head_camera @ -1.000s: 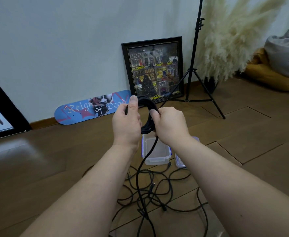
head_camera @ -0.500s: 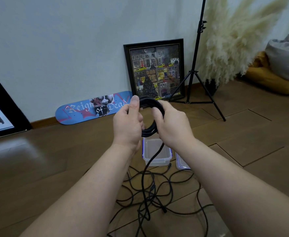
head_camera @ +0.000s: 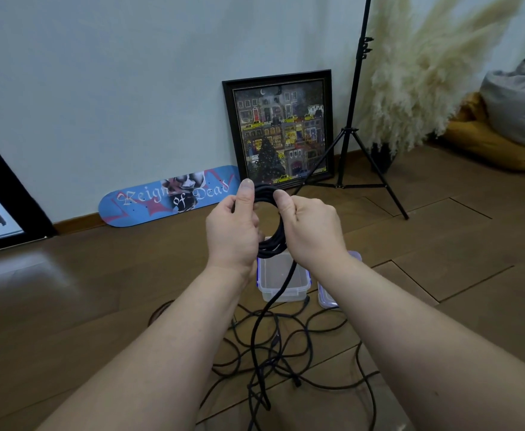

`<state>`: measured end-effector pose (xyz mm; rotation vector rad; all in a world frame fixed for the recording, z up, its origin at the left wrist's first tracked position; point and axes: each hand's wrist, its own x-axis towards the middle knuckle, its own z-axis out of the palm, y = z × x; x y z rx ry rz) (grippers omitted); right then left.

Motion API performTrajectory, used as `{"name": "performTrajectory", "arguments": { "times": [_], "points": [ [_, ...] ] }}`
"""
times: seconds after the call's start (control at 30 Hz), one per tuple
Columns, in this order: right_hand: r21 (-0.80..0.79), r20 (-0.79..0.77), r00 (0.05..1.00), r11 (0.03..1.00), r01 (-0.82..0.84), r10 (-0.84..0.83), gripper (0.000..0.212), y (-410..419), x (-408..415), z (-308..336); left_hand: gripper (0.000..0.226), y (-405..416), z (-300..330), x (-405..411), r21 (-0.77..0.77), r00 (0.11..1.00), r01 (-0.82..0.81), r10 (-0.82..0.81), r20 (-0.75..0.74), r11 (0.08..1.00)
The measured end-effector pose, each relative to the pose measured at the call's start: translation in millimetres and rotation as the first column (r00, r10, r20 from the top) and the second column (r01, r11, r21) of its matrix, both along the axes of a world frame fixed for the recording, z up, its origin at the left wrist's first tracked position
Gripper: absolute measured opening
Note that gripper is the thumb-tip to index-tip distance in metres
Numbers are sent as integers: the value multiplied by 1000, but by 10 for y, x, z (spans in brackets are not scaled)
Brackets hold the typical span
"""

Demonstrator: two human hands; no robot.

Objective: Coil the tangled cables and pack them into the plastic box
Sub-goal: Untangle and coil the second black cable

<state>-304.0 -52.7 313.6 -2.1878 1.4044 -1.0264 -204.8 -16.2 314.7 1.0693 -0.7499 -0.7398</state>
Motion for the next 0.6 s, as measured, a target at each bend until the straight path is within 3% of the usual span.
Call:
{"name": "performTrajectory", "arguments": {
  "times": [0.17,0.27,0.5,0.6],
  "points": [
    [-49,83,995,998,-47,51,39,5,-32,40,34,21,102,-52,-18,987,58,-61,-150,998],
    [17,174,976,991,-136,131,49,51,-32,4,36,31,92,-64,-10,990,83,-83,-111,997],
    [-48,188,979,996,-75,83,34,58,13,-30,45,-10,-15,-69,51,998,-38,36,44,998],
    [-30,211,976,998,-48,53,32,-1,-3,-43,42,-10,24,-83,80,999,41,-40,-12,996]
  ]
}}
